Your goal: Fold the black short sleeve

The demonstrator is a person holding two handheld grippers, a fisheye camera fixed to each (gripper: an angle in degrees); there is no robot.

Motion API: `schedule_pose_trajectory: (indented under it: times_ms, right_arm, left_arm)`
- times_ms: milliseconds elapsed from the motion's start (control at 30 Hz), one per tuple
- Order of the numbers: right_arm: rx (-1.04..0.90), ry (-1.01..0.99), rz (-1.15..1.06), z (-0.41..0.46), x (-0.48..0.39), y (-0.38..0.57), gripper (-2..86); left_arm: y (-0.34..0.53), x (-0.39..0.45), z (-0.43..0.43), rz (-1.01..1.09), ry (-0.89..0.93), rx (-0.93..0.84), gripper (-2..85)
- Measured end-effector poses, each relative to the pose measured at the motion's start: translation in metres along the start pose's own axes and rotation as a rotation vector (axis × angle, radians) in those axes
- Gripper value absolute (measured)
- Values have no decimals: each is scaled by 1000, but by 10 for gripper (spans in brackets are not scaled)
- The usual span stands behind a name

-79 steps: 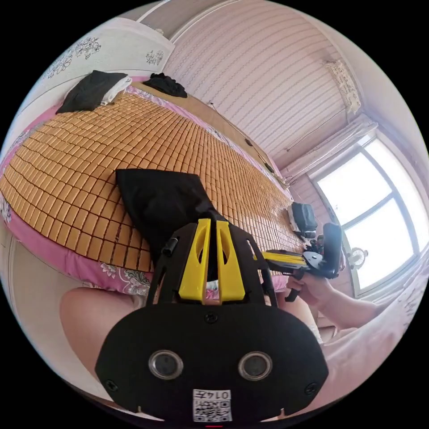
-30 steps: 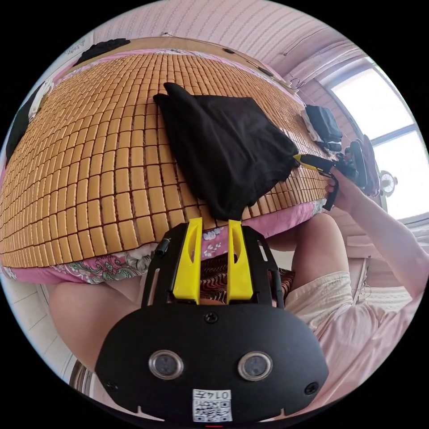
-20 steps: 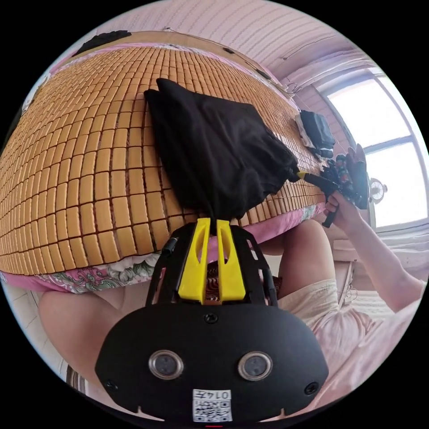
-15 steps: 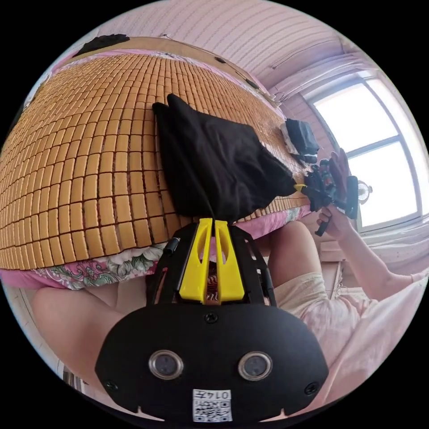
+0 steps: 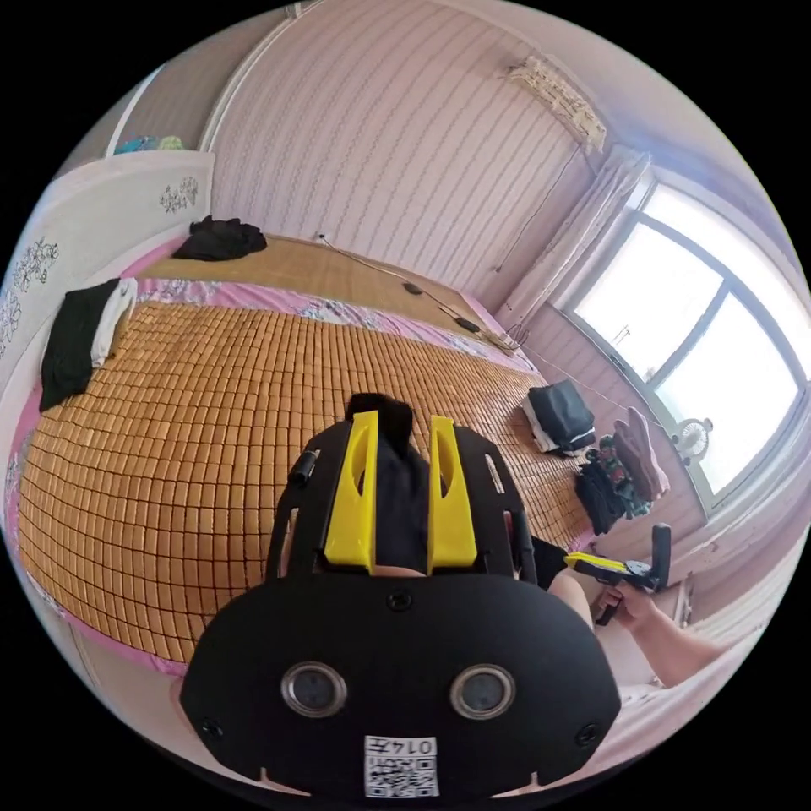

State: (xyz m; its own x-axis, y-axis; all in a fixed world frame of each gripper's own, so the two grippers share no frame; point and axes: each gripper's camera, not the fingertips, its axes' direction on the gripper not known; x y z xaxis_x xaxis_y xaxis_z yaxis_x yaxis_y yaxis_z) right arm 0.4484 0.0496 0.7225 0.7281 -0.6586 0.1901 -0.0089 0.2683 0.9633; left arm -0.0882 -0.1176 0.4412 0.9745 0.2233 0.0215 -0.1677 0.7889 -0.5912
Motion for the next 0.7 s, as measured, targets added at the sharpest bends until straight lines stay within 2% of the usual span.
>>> schedule_pose_trajectory:
  times_ms: [100, 167, 233, 367, 467, 600, 700]
  right_arm:
    - [-13, -20, 19, 6, 6, 6, 17]
    - [-25, -57, 54, 12, 13, 9, 18]
    - [-41, -61, 56, 16, 15, 9, 18]
    - [-61, -67, 16, 18, 10, 7, 17]
    - [-54, -58, -8, 13, 7, 7, 17]
    - [-39, -74, -7, 8, 7, 8, 16]
    - [-34, -111, -16, 4, 6, 7, 16]
  left_arm:
    - [50, -8, -3, -34, 10, -96, 103]
    - [86, -16, -3, -66, -66, -183, 101]
    - [120, -35, -1, -197, -147, -265, 104]
    - [129, -47, 18, -264, -199, -342, 112]
    - [125, -55, 50, -311, -216, -472, 107]
    - [119, -50, 63, -279, -253, -533, 34]
    - [118, -45, 59, -231, -188, -550, -2]
